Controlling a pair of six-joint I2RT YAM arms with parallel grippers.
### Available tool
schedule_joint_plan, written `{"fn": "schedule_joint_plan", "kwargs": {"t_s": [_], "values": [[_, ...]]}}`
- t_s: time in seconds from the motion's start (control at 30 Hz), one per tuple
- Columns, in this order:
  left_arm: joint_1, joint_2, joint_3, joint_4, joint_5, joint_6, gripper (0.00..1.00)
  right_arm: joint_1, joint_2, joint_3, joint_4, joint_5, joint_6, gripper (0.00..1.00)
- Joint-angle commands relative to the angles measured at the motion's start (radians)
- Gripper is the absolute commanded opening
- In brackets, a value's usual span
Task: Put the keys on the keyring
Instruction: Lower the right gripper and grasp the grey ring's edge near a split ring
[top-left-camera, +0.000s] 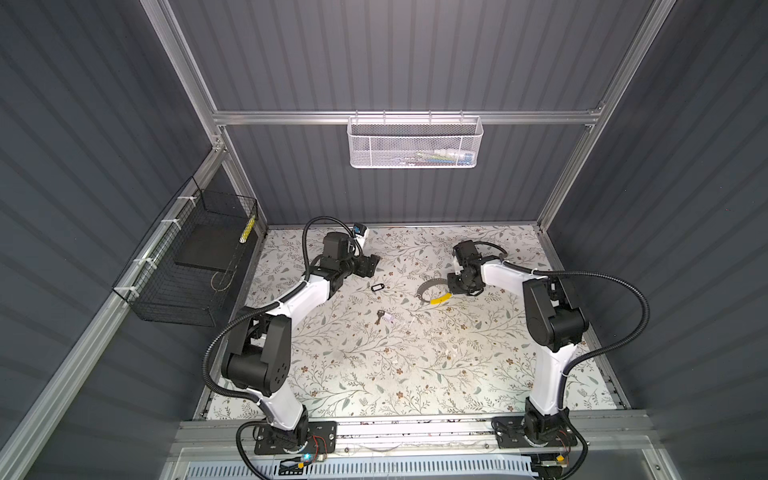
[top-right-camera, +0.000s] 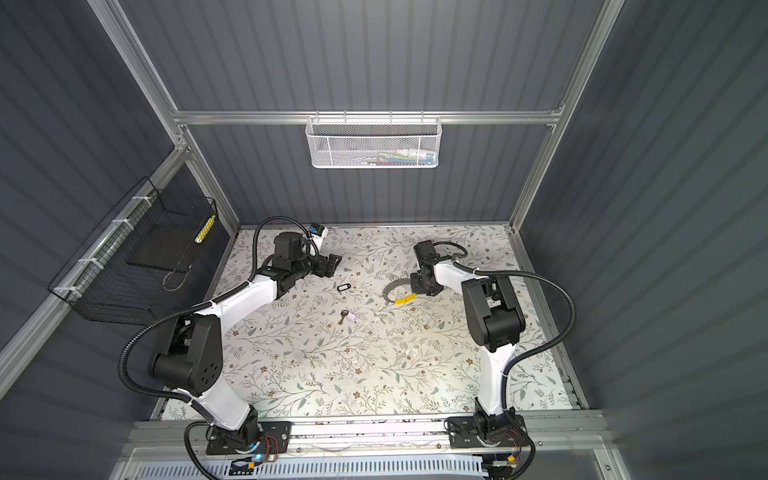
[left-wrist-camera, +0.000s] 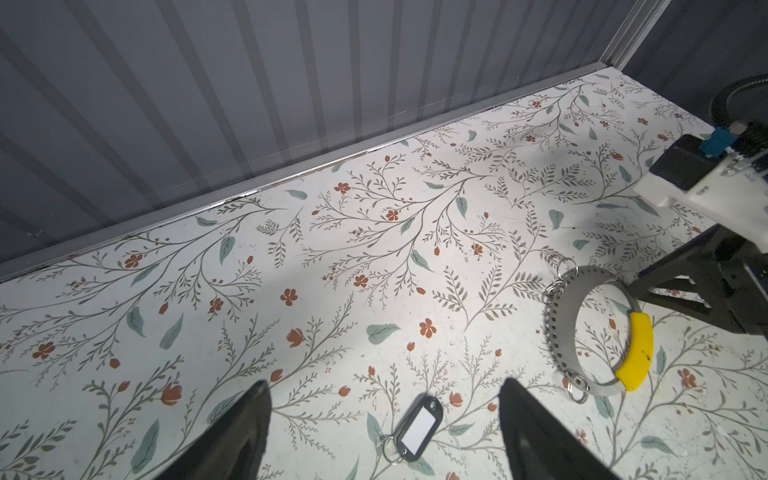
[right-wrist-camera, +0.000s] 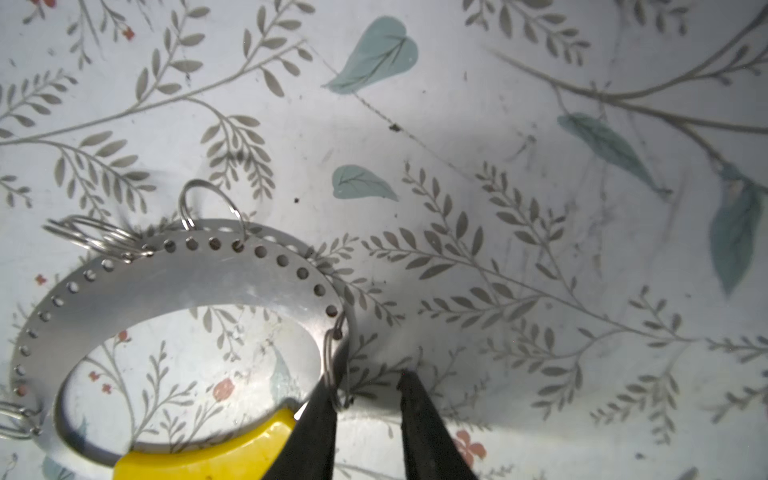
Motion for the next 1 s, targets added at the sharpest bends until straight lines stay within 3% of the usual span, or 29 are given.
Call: {"fn": "schedule_joint_plan", "kwargs": {"t_s": [0.0, 0.57, 0.97], "values": [[-0.010, 0.009, 0.034, -0.020, 0.001, 0.015, 0.85, 0.006, 0.015, 0.020, -0.008, 0.011, -0.013, 0.29], [-0.019, -0.007, 0.030, -0.048, -0.018, 0.034, 0.83, 0.015, 0.040, 0.047, 0.006, 0.018, -0.040, 0.22], [-0.020, -0.012, 0.030, -0.050, -0.015, 0.037, 0.81, 0.042, 0.019, 0.018, 0.072, 0.036, -0.084, 0.06]]}}
